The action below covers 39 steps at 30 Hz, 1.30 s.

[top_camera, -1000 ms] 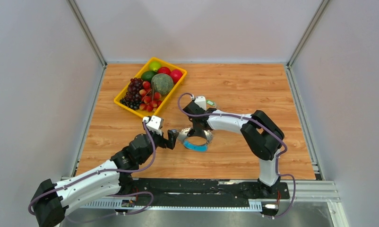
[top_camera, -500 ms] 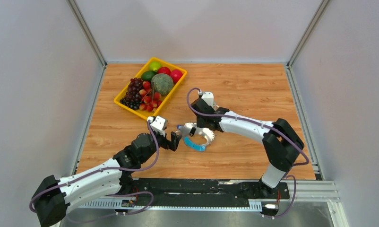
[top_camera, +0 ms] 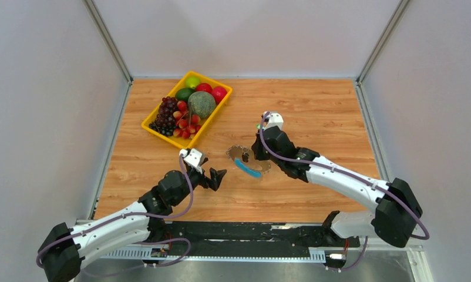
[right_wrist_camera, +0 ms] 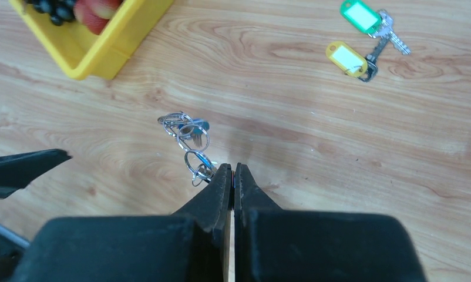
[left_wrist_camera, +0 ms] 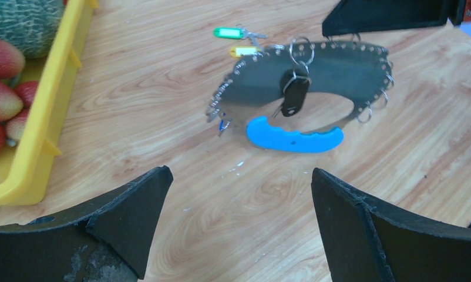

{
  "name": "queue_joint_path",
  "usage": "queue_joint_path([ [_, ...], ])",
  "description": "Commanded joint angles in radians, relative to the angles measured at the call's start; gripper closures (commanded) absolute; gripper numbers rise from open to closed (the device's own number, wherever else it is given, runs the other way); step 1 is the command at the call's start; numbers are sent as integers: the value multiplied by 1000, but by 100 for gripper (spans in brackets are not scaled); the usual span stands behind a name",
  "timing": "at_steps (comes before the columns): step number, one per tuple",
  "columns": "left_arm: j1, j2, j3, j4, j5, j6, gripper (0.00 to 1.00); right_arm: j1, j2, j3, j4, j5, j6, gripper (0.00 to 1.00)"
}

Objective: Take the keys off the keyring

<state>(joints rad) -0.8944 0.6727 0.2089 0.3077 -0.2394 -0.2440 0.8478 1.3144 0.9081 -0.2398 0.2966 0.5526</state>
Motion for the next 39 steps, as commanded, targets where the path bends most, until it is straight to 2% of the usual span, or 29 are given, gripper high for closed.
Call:
queue_joint_path([
  [1, 0, -10, -71, 176, 131, 61, 0, 5, -103, -18, 160, -55, -69, 100],
  [7, -1, 43, -188, 527, 368, 142, 3, 21, -188, -57, 244, -122, -109, 100],
  [15, -1, 72, -215, 635, 467, 166, 6, 154, -246, -117, 384, -133, -263, 100],
  [19, -1, 61, -239, 661, 469, 166, 6, 217, -253, -131, 423, -76, -319, 100],
  [30, -1, 37, -246, 640, 403, 168, 6, 302, -266, -158, 516, -86, -371, 100],
  [34, -1, 36, -239, 626, 395, 164, 12, 319, -265, -158, 521, -87, -372, 100],
  [39, -1, 34, -226, 595, 385, 164, 27, 331, -280, -166, 524, -85, -369, 100],
])
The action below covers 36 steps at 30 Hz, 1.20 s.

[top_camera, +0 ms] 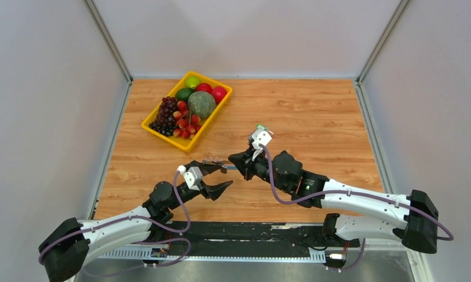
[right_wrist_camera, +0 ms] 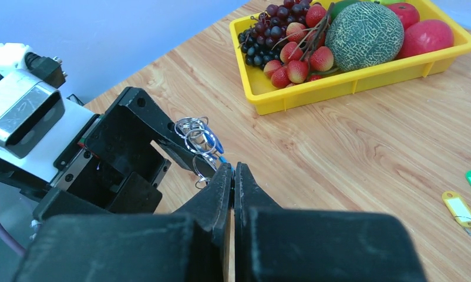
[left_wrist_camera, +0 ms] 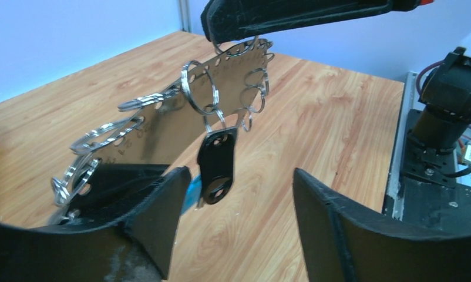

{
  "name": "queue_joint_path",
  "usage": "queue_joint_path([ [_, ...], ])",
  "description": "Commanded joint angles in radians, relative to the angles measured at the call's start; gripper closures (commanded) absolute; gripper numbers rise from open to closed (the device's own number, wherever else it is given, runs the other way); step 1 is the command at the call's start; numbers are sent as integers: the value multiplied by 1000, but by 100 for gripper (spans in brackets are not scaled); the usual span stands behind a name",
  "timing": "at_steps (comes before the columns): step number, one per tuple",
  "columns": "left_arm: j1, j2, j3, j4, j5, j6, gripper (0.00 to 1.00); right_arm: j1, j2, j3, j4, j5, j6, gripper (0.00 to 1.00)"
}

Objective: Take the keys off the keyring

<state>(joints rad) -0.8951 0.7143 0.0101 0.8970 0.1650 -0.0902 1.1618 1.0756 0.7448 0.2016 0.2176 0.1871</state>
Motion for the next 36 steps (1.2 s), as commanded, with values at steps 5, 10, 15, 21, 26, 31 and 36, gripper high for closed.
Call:
queue_joint_path([
  [5, -1, -31, -16, -46, -50, 5, 83, 19, -70, -28, 80, 28, 5, 100],
  [10, -1, -48, -15, -84, -86, -18, 100, 19, -96, -72, 74, 102, 24, 100],
  [15, -1, -35, 9, -84, -49, -28, 100, 19, -103, -91, 28, 220, 61, 100],
  [21, -1, 63, 97, -184, -1, -47, 100, 19, -93, -90, -47, 343, 107, 92],
  [26, -1, 138, 167, -265, 26, -58, 100, 18, -104, -104, -78, 375, 127, 67],
  [31, -1, 167, 185, -270, 45, -63, 100, 16, -160, -129, -109, 385, 129, 56],
  [36, 0, 164, 192, -293, 42, -48, 100, 12, -244, -193, -110, 408, 127, 54],
])
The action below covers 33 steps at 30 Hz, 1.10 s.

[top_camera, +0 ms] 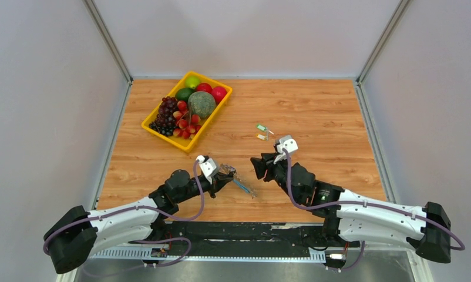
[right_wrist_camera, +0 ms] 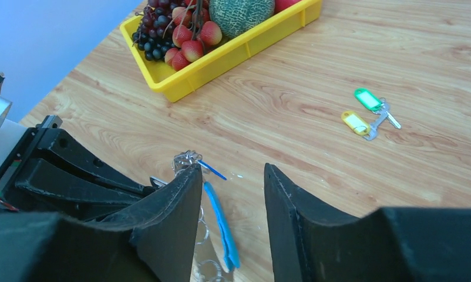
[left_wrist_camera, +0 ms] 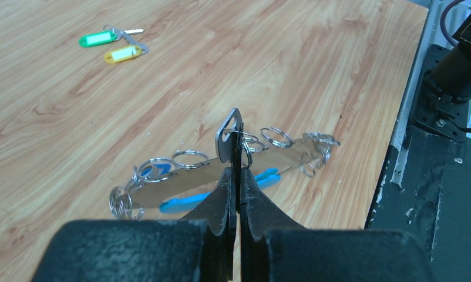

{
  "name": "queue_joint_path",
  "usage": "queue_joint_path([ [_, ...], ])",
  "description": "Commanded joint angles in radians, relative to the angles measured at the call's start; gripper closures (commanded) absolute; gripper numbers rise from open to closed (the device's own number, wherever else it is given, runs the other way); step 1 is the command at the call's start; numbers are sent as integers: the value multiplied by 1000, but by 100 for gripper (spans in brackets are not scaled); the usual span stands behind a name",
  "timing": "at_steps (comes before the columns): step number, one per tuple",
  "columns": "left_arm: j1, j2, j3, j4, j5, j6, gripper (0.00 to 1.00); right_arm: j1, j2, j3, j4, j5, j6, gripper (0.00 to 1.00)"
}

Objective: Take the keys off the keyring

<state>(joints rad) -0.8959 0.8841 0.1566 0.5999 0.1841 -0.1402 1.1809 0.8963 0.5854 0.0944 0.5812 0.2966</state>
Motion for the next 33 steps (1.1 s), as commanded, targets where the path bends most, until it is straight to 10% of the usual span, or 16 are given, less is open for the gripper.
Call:
queue_joint_path([
  [1, 0, -7, 51, -25, 19, 3, 100, -9, -79, -43, -4, 50, 19, 53],
  [33, -307, 60, 658, -989, -416, 92, 100, -12, -387, -145, -82, -35, -89, 43],
])
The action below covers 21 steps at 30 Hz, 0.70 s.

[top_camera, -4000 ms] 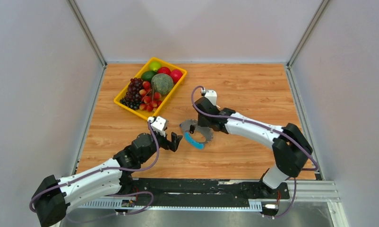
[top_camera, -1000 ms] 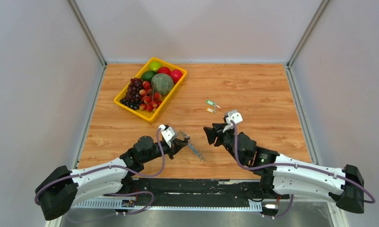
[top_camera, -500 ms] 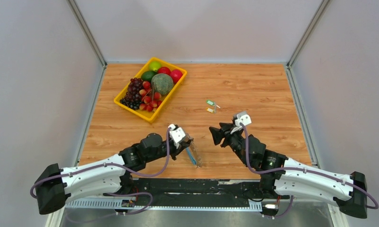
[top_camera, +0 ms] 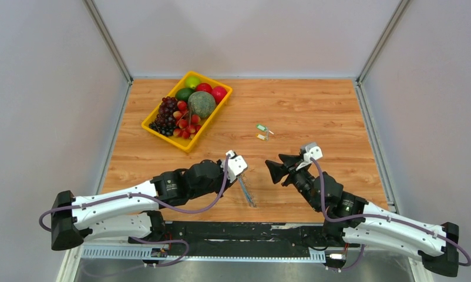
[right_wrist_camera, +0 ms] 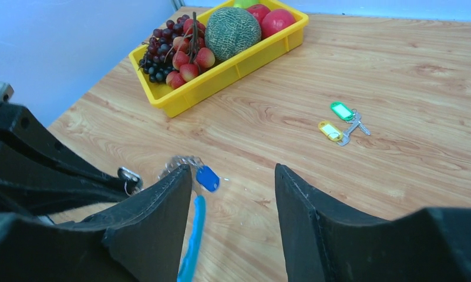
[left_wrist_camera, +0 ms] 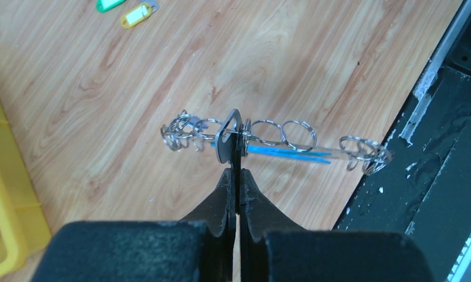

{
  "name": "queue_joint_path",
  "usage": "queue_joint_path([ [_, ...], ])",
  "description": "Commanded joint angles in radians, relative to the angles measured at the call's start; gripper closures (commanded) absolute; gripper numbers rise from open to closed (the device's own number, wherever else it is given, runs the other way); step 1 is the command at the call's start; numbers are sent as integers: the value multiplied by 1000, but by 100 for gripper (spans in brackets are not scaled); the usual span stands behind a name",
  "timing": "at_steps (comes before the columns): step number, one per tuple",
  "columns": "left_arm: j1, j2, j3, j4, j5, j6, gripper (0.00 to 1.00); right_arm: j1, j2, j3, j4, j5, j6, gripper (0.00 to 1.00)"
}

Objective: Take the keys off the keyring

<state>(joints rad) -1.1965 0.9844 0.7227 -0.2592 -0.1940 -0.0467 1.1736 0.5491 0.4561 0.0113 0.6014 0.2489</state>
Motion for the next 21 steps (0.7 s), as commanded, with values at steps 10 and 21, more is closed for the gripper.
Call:
queue_joint_path([
  [10, -6, -6, 278, -478, 94, 159, 100, -4, -28, -4, 5, -144, -83, 34],
  [21, -6, -47, 293, -489, 173, 268, 100, -4, 120, 76, 60, -493, -146, 36],
])
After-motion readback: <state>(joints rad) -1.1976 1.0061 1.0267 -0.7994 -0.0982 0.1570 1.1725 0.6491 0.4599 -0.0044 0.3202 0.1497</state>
